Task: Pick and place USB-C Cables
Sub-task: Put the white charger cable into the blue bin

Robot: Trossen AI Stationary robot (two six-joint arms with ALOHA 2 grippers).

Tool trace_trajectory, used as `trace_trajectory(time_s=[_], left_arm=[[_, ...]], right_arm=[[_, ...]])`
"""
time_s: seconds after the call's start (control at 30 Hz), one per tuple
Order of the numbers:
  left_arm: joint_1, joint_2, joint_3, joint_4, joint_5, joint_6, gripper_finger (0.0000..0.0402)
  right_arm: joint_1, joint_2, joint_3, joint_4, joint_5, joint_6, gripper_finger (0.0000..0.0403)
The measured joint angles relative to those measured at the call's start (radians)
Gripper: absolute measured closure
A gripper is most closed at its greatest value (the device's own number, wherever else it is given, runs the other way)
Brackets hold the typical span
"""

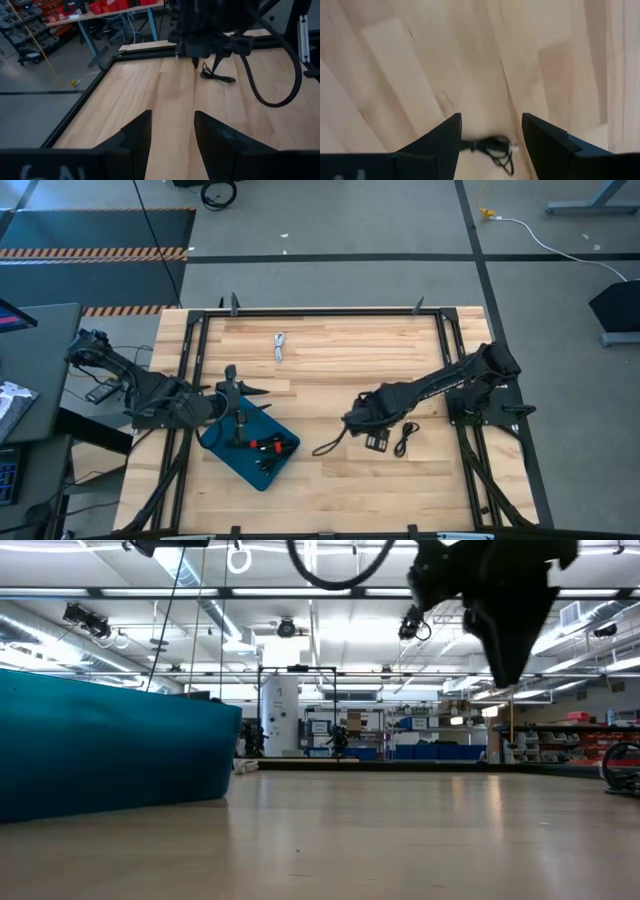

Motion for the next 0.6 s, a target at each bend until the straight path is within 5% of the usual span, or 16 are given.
trace_trajectory(time_s=[0.6], left_arm=[[0.061, 0.0, 0.0, 0.142, 0.026, 0.229, 0.0246]], right_arm=[[0.202, 0.0, 0.0, -0.194, -0.001, 0.286, 0.019]])
